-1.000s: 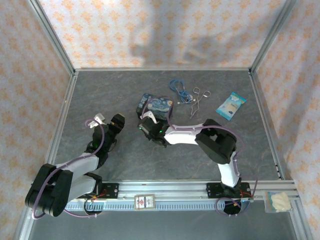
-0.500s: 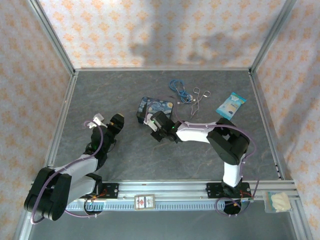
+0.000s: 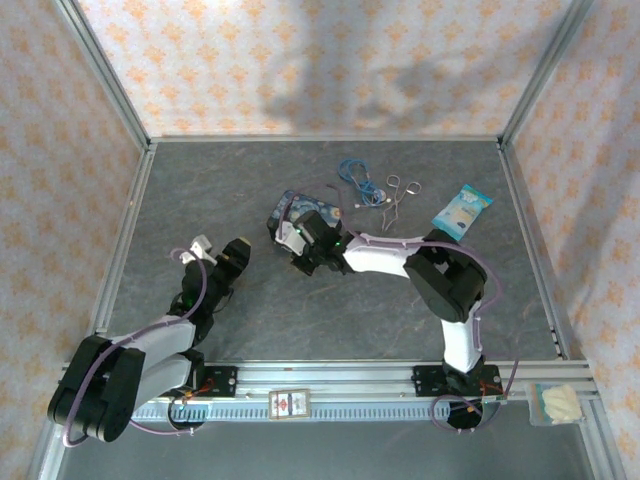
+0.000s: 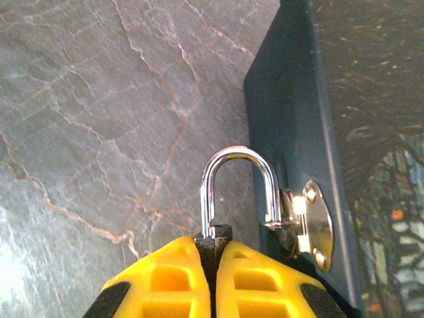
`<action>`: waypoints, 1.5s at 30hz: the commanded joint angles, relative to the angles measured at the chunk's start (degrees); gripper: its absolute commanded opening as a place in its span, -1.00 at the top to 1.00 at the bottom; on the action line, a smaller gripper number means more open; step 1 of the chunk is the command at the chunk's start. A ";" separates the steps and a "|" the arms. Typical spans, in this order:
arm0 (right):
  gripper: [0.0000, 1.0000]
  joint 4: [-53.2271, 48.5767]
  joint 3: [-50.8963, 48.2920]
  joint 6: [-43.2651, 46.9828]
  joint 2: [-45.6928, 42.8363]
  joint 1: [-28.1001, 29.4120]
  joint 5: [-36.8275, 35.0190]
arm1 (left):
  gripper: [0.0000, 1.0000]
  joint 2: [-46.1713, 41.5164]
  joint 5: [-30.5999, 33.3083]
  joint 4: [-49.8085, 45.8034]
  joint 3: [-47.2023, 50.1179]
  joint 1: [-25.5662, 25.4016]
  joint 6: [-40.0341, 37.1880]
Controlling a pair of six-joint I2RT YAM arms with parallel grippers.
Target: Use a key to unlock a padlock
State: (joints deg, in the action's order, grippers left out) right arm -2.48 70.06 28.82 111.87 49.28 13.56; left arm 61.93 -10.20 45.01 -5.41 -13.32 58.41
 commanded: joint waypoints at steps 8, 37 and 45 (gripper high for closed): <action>1.00 -1.25 4.32 -0.08 3.20 -0.24 4.33 | -0.08 13.11 -3.42 17.82 0.01 -3.81 6.15; 1.00 -5.31 -23.32 -33.66 -27.49 -0.19 -9.66 | -0.66 -8.19 16.71 -9.51 -5.17 1.15 -3.78; 1.00 0.50 -28.81 -40.86 -26.98 -0.20 -11.81 | -0.66 -7.48 16.00 -10.91 -6.81 1.19 -4.52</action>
State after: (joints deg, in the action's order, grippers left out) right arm -5.45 41.74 -7.73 85.36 49.28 4.71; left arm 54.50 4.99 36.16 -10.37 -12.69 55.35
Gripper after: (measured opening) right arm 0.066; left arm 0.830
